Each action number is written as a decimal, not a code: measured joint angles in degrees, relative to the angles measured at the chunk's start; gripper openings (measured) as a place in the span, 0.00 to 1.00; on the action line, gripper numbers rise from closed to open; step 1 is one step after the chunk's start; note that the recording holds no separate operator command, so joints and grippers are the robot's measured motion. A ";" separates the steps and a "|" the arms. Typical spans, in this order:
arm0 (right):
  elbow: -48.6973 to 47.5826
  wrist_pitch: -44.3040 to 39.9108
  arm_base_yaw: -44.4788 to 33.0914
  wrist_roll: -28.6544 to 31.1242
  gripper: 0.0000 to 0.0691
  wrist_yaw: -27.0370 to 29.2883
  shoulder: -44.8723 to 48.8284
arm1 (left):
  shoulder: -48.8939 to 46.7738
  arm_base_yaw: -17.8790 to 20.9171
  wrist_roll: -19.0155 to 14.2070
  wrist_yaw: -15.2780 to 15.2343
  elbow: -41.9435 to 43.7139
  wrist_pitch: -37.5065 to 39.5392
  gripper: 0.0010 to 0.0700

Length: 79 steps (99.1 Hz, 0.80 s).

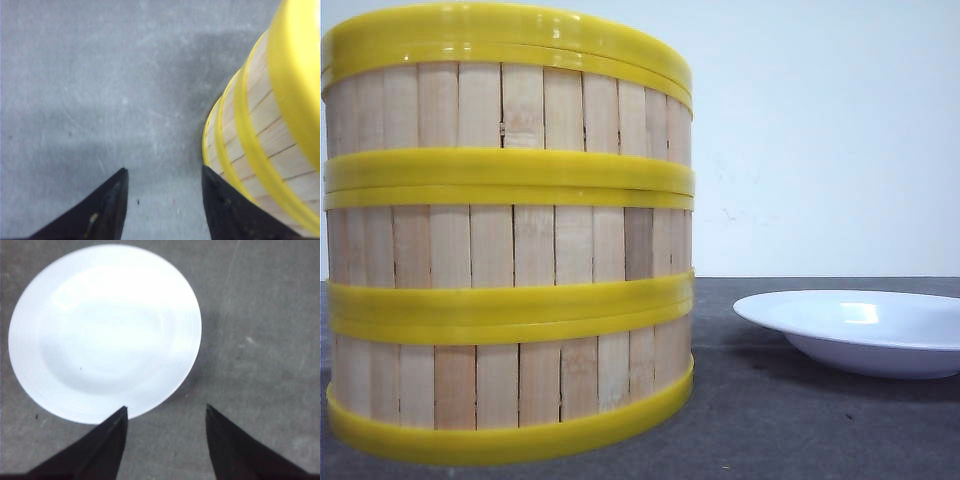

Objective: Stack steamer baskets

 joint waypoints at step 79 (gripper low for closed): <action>-0.04 0.17 0.04 0.98 0.01 -0.37 -0.63 | 0.04 0.00 -1.60 -0.02 0.00 0.72 0.01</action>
